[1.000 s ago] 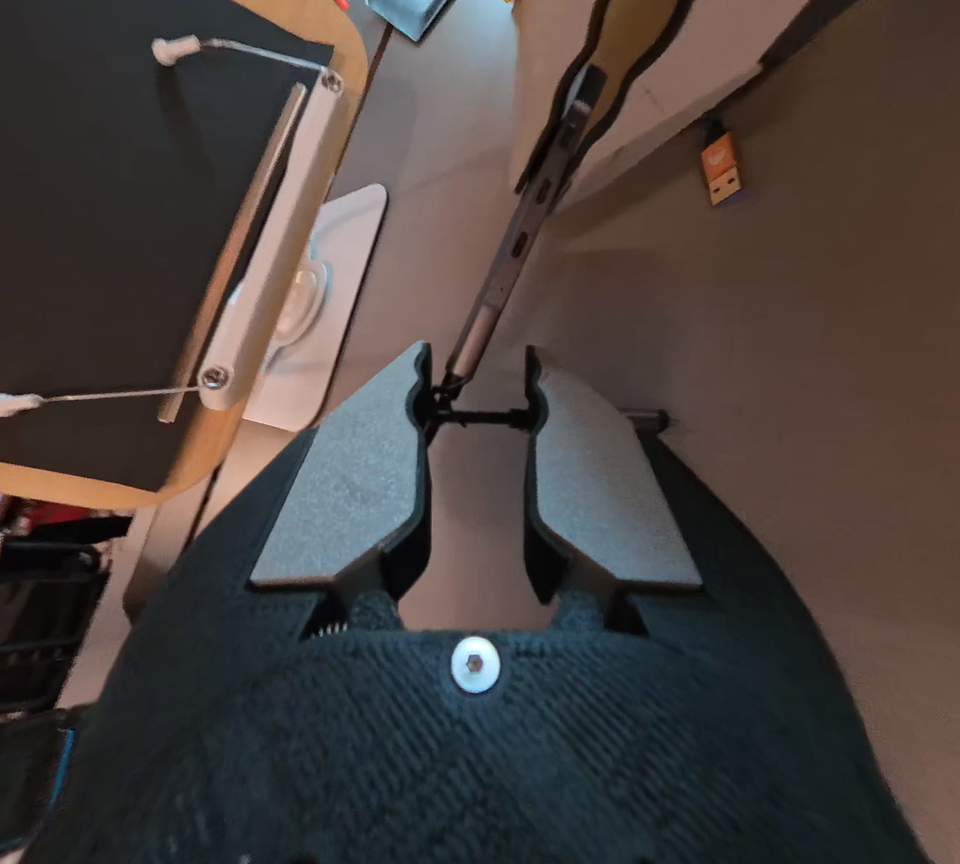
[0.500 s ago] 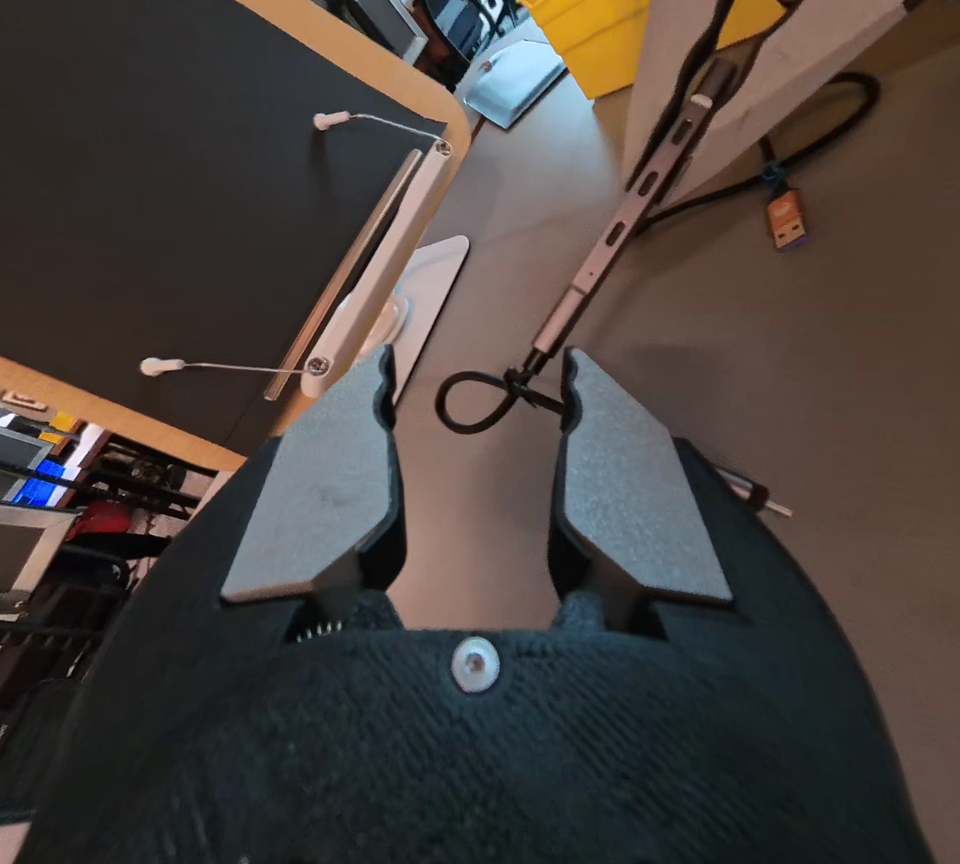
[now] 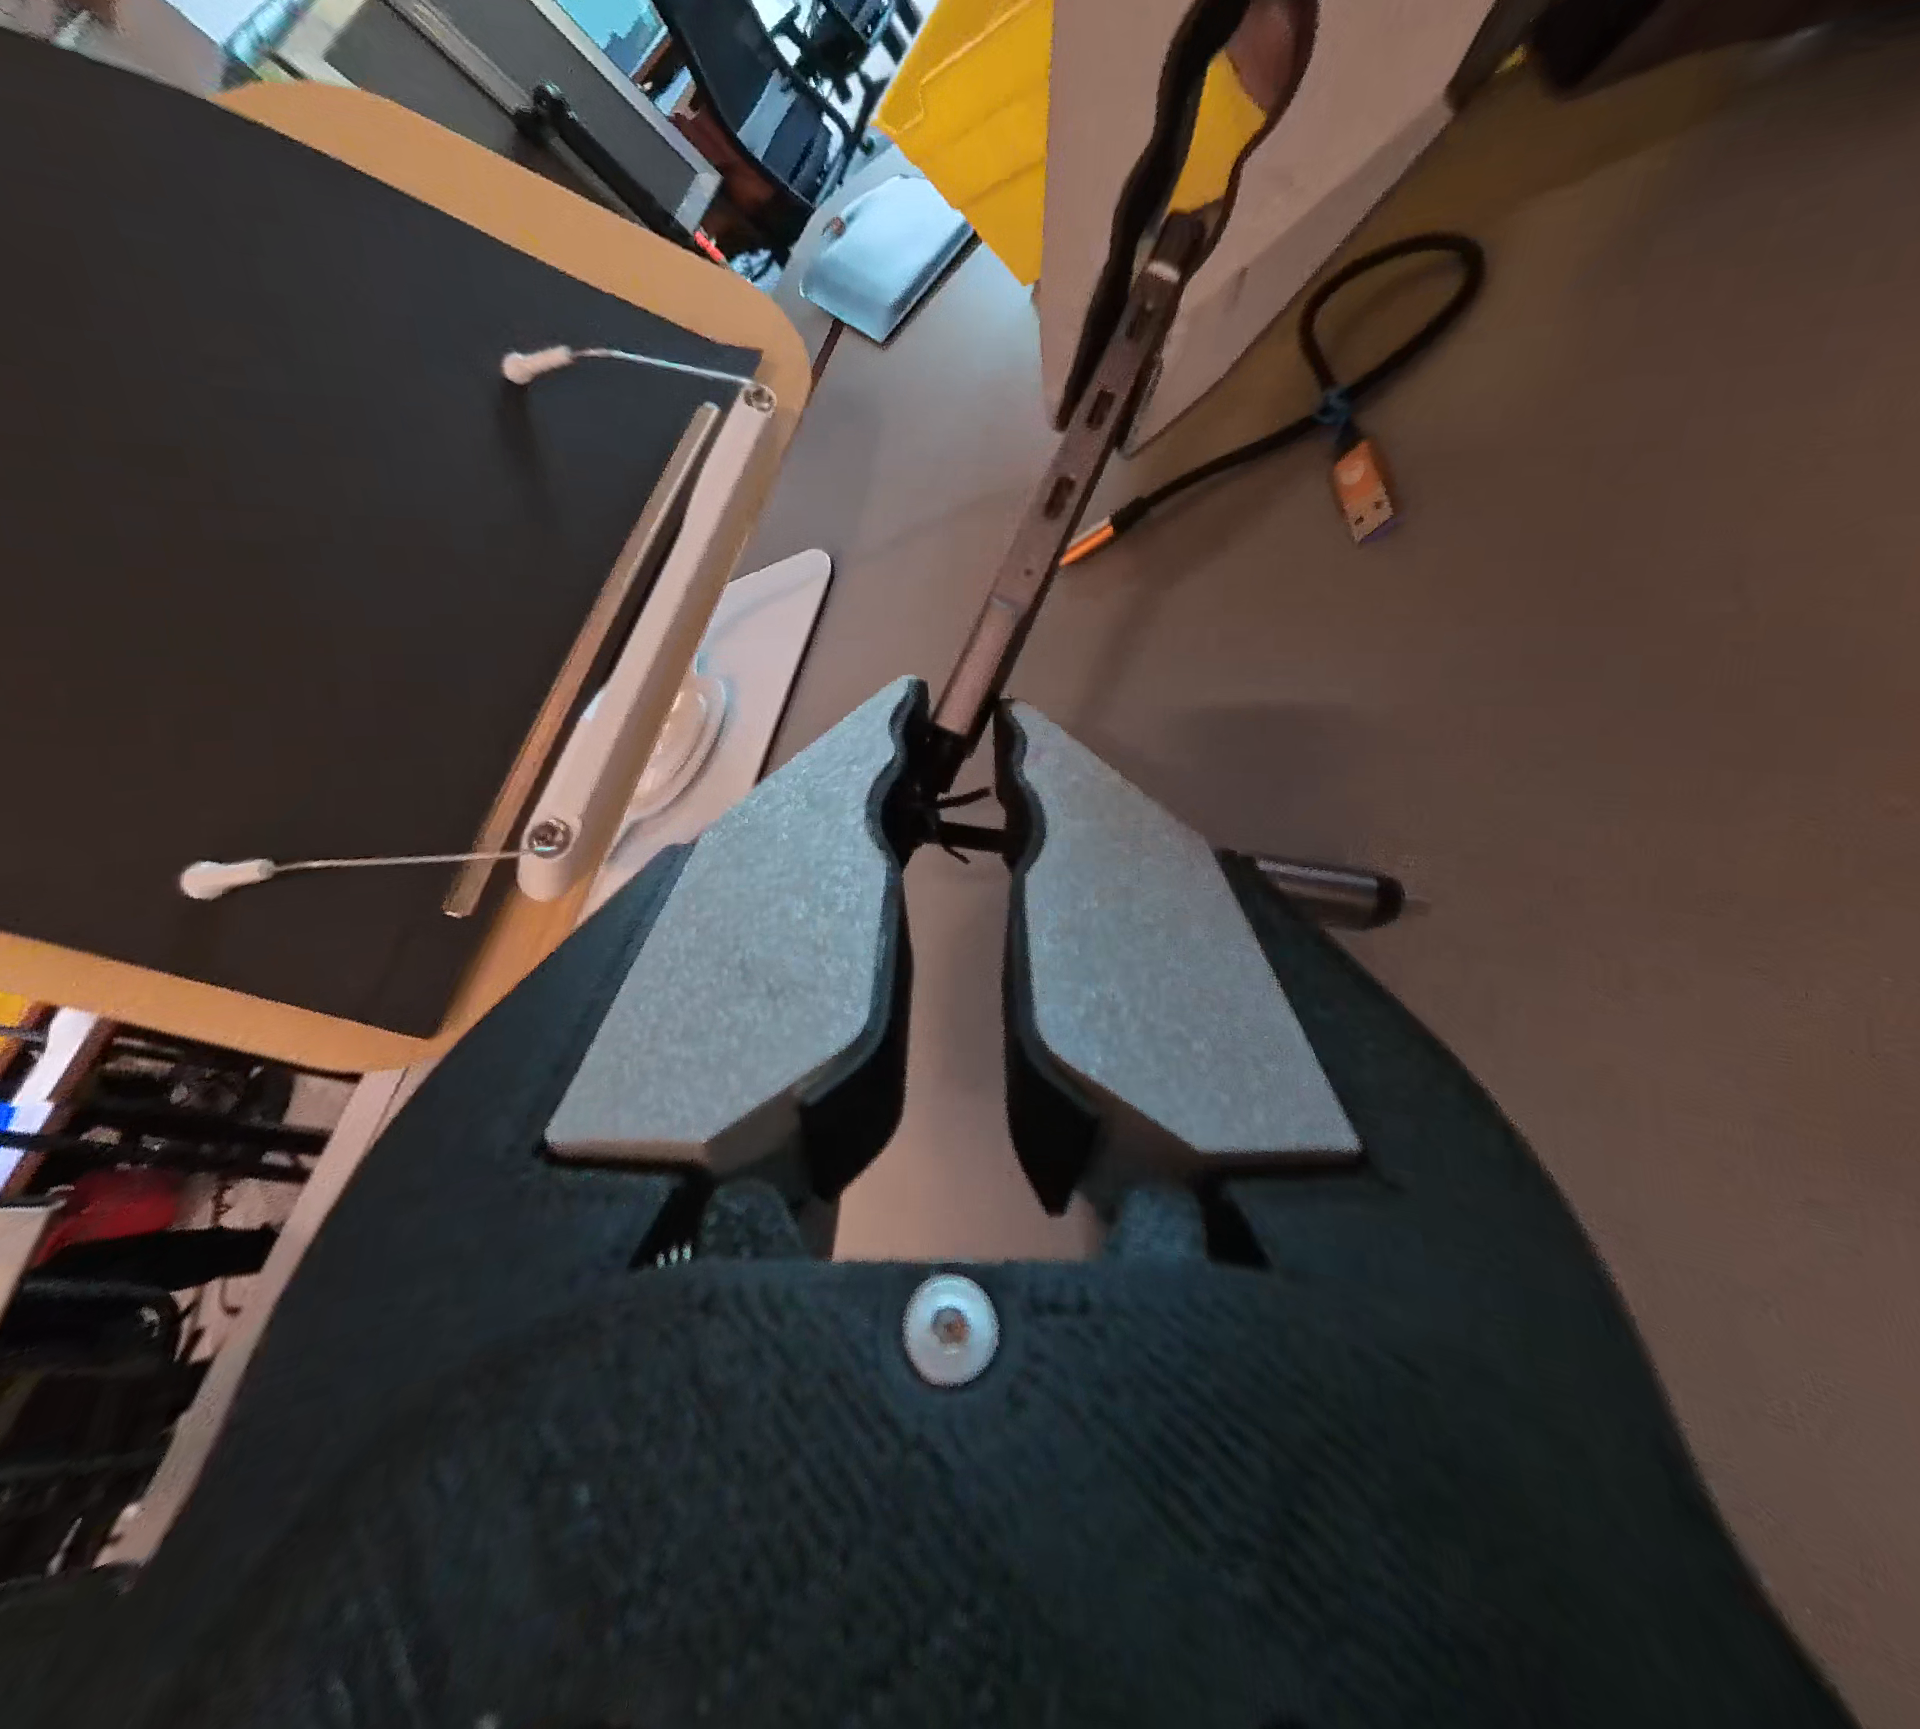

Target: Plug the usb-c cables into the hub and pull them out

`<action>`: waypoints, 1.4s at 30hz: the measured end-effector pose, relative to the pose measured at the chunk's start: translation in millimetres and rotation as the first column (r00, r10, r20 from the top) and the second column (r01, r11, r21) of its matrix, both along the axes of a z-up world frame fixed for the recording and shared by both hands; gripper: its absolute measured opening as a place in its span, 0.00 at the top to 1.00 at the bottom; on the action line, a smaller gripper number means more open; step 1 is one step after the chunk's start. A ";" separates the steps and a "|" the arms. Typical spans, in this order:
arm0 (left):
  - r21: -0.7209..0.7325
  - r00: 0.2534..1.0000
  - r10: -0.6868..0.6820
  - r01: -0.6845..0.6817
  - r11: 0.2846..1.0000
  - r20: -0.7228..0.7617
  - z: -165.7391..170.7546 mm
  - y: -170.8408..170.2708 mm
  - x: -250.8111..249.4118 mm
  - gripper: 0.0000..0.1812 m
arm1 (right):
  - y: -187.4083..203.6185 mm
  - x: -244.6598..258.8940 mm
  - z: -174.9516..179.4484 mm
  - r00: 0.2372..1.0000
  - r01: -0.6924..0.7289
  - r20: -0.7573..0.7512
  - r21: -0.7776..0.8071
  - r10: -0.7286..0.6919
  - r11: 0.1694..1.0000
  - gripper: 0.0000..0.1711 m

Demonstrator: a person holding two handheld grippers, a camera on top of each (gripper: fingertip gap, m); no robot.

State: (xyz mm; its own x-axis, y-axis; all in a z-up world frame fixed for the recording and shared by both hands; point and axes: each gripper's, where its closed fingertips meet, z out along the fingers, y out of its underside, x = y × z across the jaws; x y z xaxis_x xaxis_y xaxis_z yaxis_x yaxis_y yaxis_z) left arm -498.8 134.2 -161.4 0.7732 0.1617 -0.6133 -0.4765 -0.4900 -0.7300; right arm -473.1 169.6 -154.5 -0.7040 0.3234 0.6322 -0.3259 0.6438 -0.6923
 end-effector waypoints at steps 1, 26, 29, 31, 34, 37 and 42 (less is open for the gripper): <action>0.003 1.000 -0.002 0.002 1.000 -0.015 1.6 0.8 1.5 0.95 | 2.4 -1.7 -1.8 1.000 0.010 -0.002 0.013 -0.009 1.000 0.97; 0.211 0.978 -0.106 0.066 0.975 0.182 42.1 -0.3 30.0 0.79 | 19.3 -32.9 -35.6 0.967 0.234 -0.163 0.266 -0.196 0.935 0.97; 0.329 0.956 -0.154 0.066 0.942 0.249 59.8 -27.0 26.9 0.73 | 24.2 -30.8 -18.9 0.974 0.205 -0.135 0.158 -0.184 0.966 0.97; 0.220 0.960 -0.069 0.008 0.976 0.271 35.5 -32.8 12.3 0.73 | 17.2 -21.0 -8.6 0.985 0.130 -0.123 0.097 -0.118 0.987 0.97; 0.071 0.975 -0.016 0.001 0.997 0.222 2.5 -15.5 9.0 0.74 | -0.4 -3.5 -8.0 0.996 0.023 -0.093 0.086 -0.015 0.996 0.97; 0.038 0.977 -0.111 0.106 0.994 0.182 -8.9 13.5 34.4 0.78 | -9.5 1.8 -20.4 0.998 0.007 -0.060 0.142 0.001 0.990 0.97; 0.070 0.978 -0.207 0.206 0.976 0.015 -3.2 31.3 58.5 0.91 | -13.4 10.4 -41.0 0.999 -0.034 0.031 0.209 0.028 0.977 0.97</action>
